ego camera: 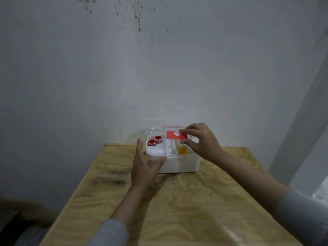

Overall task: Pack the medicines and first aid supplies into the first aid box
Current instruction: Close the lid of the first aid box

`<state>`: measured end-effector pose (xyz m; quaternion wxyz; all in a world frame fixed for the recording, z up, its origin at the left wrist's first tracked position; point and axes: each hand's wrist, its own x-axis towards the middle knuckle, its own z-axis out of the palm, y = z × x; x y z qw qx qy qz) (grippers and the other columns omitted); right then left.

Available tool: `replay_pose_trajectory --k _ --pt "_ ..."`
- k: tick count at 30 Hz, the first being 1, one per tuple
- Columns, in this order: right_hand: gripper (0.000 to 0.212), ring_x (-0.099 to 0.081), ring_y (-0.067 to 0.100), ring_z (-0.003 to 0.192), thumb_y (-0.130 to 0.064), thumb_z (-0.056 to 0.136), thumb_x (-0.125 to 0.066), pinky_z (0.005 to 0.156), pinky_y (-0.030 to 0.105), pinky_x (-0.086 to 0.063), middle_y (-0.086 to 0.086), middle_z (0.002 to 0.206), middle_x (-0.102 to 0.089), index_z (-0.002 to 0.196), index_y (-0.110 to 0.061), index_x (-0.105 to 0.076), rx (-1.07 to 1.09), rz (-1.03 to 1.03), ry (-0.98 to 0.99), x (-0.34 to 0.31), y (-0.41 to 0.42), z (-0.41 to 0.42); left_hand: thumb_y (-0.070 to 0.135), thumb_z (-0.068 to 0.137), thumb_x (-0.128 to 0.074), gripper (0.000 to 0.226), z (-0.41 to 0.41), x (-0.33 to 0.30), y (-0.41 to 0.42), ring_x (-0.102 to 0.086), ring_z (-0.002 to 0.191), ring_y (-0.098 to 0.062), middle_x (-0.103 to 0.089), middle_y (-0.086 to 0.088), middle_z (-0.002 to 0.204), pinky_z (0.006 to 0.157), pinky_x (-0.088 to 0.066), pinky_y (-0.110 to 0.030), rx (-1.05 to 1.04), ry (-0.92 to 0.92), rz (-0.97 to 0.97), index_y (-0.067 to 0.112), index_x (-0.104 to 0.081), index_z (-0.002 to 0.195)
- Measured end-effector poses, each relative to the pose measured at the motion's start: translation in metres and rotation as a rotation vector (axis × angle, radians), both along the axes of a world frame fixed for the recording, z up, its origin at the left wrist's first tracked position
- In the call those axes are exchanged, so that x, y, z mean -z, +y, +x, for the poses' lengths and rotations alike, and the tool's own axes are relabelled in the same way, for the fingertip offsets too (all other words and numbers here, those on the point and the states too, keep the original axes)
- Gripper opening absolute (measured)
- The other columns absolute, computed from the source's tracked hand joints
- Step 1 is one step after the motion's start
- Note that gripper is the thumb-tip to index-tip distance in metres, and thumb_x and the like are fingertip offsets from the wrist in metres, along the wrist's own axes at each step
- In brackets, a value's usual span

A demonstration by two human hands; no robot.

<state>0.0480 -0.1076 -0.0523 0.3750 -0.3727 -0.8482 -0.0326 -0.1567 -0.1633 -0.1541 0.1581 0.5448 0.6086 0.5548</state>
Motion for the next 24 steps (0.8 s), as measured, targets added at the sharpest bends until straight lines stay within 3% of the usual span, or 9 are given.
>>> replay_pose_trajectory --k 4,8,11,14,16,19,24 --pt "0.032 -0.056 0.023 0.086 -0.034 0.076 -0.071 0.07 0.034 -0.047 0.004 0.094 -0.068 0.104 -0.017 -0.071 -0.006 0.049 -0.07 0.032 -0.012 0.004 0.061 0.076 -0.061 0.093 0.003 0.0 -0.006 -0.016 0.145 -0.021 -0.003 0.007 0.161 0.103 -0.034 -0.038 -0.031 0.256 0.074 0.042 -0.004 0.147" --pt "0.045 -0.054 0.025 0.09 -0.033 0.072 -0.076 0.072 0.04 -0.052 0.007 0.101 -0.063 0.113 -0.018 -0.065 0.044 0.014 -0.105 0.055 -0.018 0.005 0.059 0.082 -0.051 0.072 0.006 -0.003 -0.008 -0.022 0.142 -0.025 -0.012 0.005 0.16 0.099 -0.04 -0.039 -0.027 0.37 0.061 0.037 -0.025 0.146" --pt "0.06 -0.051 0.032 0.103 -0.036 0.068 -0.078 0.081 0.046 -0.052 0.016 0.116 -0.055 0.122 -0.016 -0.058 0.092 -0.016 -0.103 0.058 -0.02 0.004 0.052 0.086 -0.053 0.061 0.006 -0.002 -0.006 -0.028 0.139 -0.022 -0.023 0.006 0.157 0.094 -0.038 -0.029 -0.03 0.349 0.07 0.036 -0.034 0.142" --pt "0.075 -0.035 0.033 0.126 -0.052 0.067 -0.072 0.103 0.05 -0.034 0.013 0.14 -0.04 0.131 -0.022 -0.049 0.112 -0.12 -0.121 0.054 -0.02 0.0 0.037 0.088 -0.059 0.05 0.003 -0.002 -0.002 -0.036 0.135 -0.02 -0.034 0.004 0.152 0.095 -0.041 -0.029 -0.035 0.291 0.111 0.033 -0.045 0.136" --pt "0.078 -0.026 0.029 0.133 -0.061 0.068 -0.064 0.109 0.047 -0.024 0.007 0.147 -0.033 0.135 -0.025 -0.044 0.11 -0.16 -0.117 0.052 -0.017 -0.003 0.031 0.089 -0.06 0.046 0.001 0.001 -0.001 -0.039 0.133 -0.019 -0.039 0.003 0.148 0.099 -0.045 -0.035 -0.032 0.241 0.135 0.033 -0.049 0.133" --pt "0.072 -0.028 0.027 0.134 -0.053 0.074 -0.067 0.111 0.045 -0.022 0.004 0.147 -0.037 0.135 -0.024 -0.044 0.121 -0.185 -0.072 0.054 -0.012 -0.008 0.028 0.089 -0.06 0.045 0.001 0.004 0.0 -0.04 0.131 -0.015 -0.041 0.004 0.147 0.097 -0.047 -0.033 -0.036 0.22 0.157 0.034 -0.049 0.133" --pt "0.06 -0.041 0.03 0.125 -0.048 0.075 -0.065 0.104 0.048 -0.034 0.006 0.135 -0.053 0.128 -0.021 -0.053 0.159 -0.116 -0.001 0.066 -0.009 -0.011 0.027 0.089 -0.06 0.045 0.003 0.006 0.002 -0.04 0.132 -0.018 -0.041 0.002 0.148 0.091 -0.046 -0.028 -0.065 0.224 0.148 0.031 -0.05 0.133"
